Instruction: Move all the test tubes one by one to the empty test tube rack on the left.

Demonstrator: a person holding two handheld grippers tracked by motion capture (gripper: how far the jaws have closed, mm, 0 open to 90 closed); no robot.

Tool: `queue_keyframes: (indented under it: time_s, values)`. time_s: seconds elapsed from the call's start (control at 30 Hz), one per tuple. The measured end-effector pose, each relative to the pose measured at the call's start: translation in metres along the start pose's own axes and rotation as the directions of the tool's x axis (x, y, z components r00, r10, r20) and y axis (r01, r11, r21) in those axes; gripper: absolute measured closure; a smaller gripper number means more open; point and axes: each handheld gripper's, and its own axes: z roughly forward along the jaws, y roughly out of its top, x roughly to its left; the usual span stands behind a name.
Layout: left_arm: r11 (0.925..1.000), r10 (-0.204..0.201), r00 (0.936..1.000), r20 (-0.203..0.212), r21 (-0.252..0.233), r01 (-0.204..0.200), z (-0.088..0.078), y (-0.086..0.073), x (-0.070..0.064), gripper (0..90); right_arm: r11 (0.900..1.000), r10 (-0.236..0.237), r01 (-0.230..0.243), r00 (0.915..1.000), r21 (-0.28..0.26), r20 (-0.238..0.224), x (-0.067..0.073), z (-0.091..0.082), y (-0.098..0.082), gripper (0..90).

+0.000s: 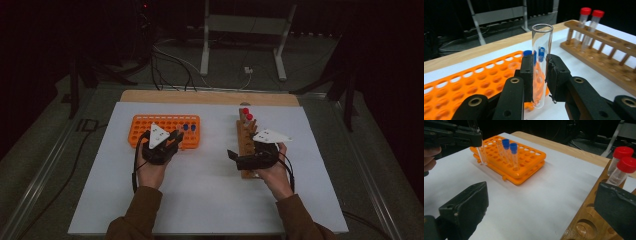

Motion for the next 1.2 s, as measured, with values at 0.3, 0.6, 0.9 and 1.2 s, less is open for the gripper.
queue_keyframes:
  time_s: [0.3, 0.6, 0.9, 1.2]
  values:
    - [0.9998, -0.021, 0.9978, -0.063, 0.0, 0.021, 0.003, -0.004, 0.018, 76.0, 1.0, 0.009, -0.009, 0.9999, -0.007, 0.005, -0.002, -0.003, -0.002, 0.2]
    - [0.9994, -0.025, 0.9957, -0.089, 0.022, 0.027, 0.016, -0.005, 0.026, 75.9, 1.0, 0.011, -0.011, 0.9999, -0.001, 0.008, -0.002, -0.003, -0.003, 0.2]
    - [0.9985, -0.041, 0.9937, -0.105, 0.032, 0.045, 0.029, -0.008, 0.028, 75.8, 1.0, 0.014, -0.013, 0.9999, -0.006, 0.008, -0.002, -0.002, -0.003, 0.2]
    - [0.9967, -0.063, 0.9933, -0.097, 0.046, 0.067, 0.037, -0.012, 0.029, 75.7, 1.0, 0.017, -0.017, 0.9998, -0.007, 0.008, -0.002, -0.003, -0.004, 0.2]
